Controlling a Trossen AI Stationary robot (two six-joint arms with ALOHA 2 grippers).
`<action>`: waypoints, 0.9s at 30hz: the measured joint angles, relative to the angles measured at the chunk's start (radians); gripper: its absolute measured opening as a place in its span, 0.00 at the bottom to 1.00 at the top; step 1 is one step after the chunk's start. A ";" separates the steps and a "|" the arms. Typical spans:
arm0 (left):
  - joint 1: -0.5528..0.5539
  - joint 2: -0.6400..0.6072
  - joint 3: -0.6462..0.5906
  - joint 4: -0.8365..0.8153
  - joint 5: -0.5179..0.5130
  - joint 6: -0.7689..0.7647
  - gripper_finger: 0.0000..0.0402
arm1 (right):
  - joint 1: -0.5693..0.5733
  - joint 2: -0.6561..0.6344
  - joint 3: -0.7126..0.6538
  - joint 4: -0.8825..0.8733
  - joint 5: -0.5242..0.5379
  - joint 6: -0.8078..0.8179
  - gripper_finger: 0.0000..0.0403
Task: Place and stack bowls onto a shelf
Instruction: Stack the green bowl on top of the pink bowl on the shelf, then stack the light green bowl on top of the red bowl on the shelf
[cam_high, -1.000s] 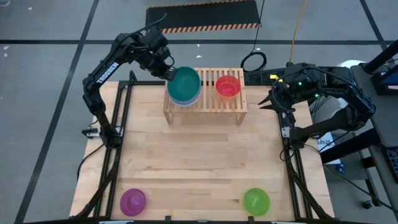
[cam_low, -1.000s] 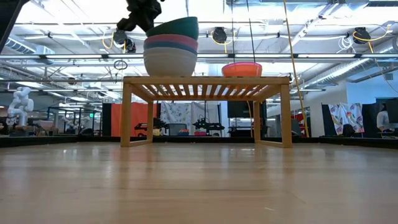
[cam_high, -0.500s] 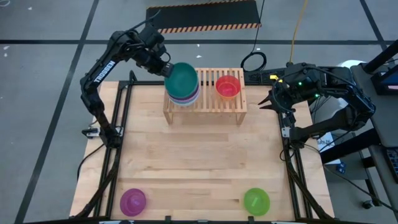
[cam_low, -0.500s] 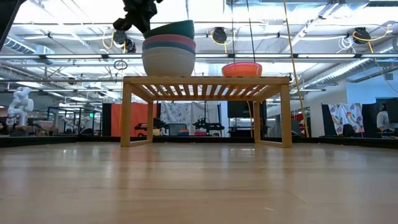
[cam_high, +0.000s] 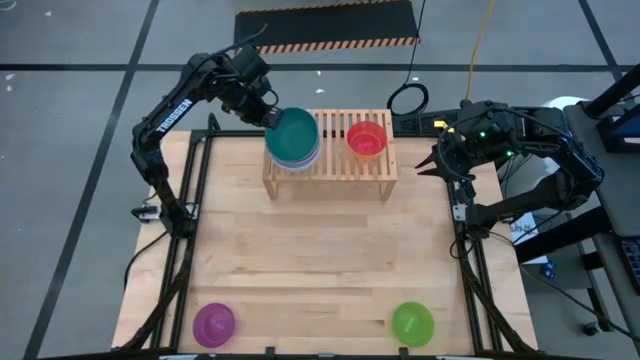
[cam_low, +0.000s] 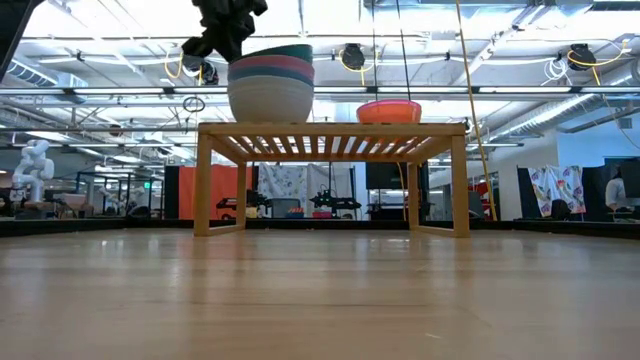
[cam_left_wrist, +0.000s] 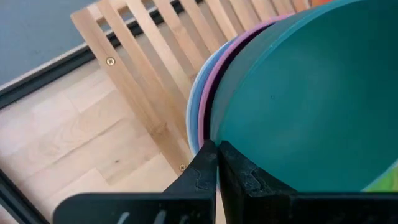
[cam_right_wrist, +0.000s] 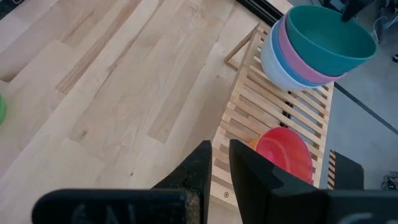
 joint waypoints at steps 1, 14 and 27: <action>0.000 0.000 -0.010 0.000 0.001 0.006 0.00 | 0.000 0.000 0.000 0.000 0.000 -0.002 0.12; 0.000 -0.001 -0.044 -0.002 0.003 0.103 0.12 | 0.000 0.000 0.000 0.000 0.000 -0.003 0.12; 0.003 -0.025 0.053 0.012 0.027 0.166 0.14 | 0.000 0.000 0.000 0.000 0.104 -0.003 0.12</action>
